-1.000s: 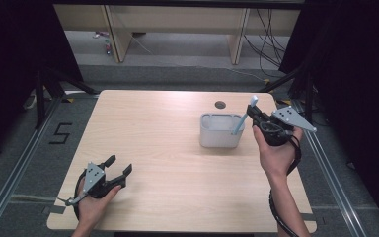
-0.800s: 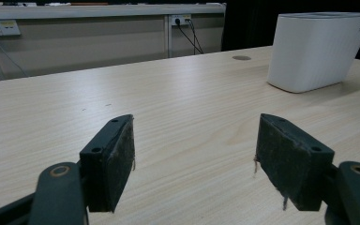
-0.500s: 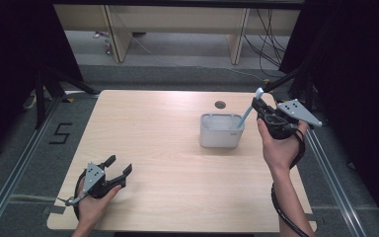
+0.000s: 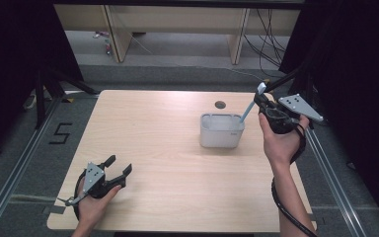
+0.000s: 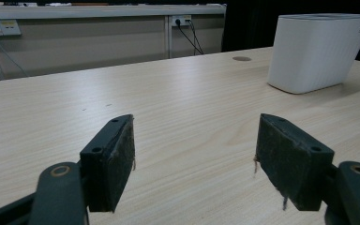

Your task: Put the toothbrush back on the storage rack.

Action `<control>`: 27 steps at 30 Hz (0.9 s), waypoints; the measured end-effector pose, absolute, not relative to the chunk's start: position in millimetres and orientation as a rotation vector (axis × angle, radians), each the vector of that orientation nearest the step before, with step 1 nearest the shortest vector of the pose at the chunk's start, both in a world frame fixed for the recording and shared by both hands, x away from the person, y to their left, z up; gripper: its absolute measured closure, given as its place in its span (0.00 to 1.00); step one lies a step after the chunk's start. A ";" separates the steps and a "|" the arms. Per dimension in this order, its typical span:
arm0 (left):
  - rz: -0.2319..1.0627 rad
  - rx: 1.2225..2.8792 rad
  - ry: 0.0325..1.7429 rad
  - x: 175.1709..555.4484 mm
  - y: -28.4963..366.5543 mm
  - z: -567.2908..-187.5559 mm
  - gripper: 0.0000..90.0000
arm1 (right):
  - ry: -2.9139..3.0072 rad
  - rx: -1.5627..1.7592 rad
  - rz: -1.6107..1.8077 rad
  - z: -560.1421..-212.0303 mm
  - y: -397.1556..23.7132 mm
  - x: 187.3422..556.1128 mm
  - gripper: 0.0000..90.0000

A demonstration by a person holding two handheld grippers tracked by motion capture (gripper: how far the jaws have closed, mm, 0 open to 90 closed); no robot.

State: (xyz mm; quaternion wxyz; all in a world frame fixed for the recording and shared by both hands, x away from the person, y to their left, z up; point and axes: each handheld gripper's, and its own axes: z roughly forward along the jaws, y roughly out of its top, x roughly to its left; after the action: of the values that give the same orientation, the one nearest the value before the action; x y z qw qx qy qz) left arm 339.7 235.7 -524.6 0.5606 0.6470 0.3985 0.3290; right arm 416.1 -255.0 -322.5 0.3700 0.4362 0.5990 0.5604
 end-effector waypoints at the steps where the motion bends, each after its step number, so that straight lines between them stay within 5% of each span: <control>1: 0.775 1.525 0.939 339.6 235.7 -524.6 0.31 | 1.534 1.121 1.436 -322.4 -255.1 416.9 0.95; 27: 0.774 1.521 0.940 339.6 236.2 -524.6 0.31 | 1.556 1.162 1.408 -337.1 -253.3 429.7 0.95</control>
State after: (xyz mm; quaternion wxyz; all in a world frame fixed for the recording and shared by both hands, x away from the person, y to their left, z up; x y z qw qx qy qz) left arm 339.6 236.2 -524.6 0.5620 0.6457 0.3992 0.3285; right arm 429.7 -253.3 -337.1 0.3628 0.4514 0.6045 0.5469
